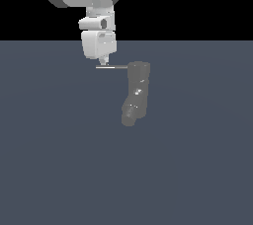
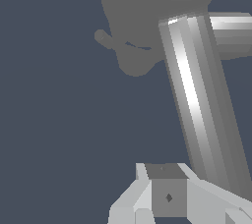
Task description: Turn on the faucet by rotating a designated handle.
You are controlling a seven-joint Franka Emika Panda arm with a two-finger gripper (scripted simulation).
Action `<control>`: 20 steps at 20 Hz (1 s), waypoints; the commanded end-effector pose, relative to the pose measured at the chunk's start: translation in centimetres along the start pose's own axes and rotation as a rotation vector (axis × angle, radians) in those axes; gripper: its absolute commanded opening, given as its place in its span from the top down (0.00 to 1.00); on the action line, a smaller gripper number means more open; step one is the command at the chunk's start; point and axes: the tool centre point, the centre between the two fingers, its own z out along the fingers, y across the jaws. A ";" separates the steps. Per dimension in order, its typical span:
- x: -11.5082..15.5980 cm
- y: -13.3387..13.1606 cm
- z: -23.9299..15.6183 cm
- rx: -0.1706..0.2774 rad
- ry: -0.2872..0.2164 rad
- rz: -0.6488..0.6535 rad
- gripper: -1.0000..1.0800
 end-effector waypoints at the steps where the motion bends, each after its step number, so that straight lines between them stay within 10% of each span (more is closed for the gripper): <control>1: 0.1 0.9 0.0 -0.003 0.002 0.001 1.00; 20: 1.2 5.2 0.0 0.001 0.003 0.010 1.00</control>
